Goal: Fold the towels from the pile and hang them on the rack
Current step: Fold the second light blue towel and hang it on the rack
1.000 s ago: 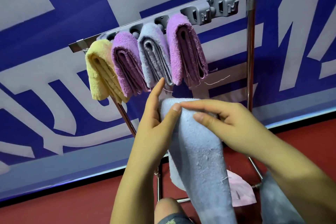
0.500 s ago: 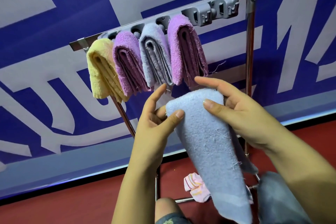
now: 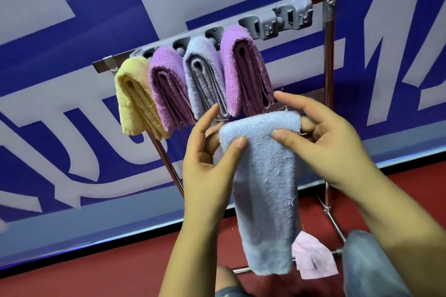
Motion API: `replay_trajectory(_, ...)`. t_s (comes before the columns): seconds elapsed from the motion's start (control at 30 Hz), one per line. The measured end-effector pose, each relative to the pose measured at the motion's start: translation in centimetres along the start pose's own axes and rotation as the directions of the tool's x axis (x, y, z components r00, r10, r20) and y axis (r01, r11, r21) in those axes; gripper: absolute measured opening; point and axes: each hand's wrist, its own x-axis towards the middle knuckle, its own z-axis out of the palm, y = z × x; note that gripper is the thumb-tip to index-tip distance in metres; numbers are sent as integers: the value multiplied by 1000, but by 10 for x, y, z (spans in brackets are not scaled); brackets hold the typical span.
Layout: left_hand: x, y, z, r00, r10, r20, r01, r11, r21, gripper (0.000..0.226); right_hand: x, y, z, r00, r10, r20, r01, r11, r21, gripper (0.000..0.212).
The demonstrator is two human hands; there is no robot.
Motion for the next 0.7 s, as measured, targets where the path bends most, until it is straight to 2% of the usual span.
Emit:
replay_trajectory(0.1, 1, 5, 3, 1000, 6, 26, -4, 997, -80, 55, 0, -6, 3, 1000, -18, -19, 19, 998, 54, 52)
replay_trajectory(0.23, 10, 12, 6, 997, 52, 54, -46, 994, -102, 56, 6, -19, 2, 1000, -19, -17, 21, 986, 165, 48)
replay_trajectory(0.43, 35, 24, 14, 994, 105, 6, -103, 985, -136, 54, 26, -40, 1, 999, -17, -45, 30, 947, 319, 44)
replay_trajectory(0.5, 41, 26, 14, 997, 71, 25, -66, 986, -152, 55, 30, -45, 4, 999, -20, -36, 31, 937, 348, 42)
replay_trajectory(0.6, 46, 27, 17, 991, -55, 122, 75, 983, -170, 60, 34, -52, 6, 1000, -21, -14, 25, 929, 369, 42)
replay_trajectory(0.67, 49, 28, 19, 979, -109, 174, 140, 974, -178, 51, 37, -57, 5, 1000, -24, -5, 25, 931, 364, 42)
replay_trajectory(0.7, 50, 29, 19, 974, -113, 195, 147, 974, -172, 39, 39, -59, 4, 1000, -24, -5, 24, 936, 351, 42)
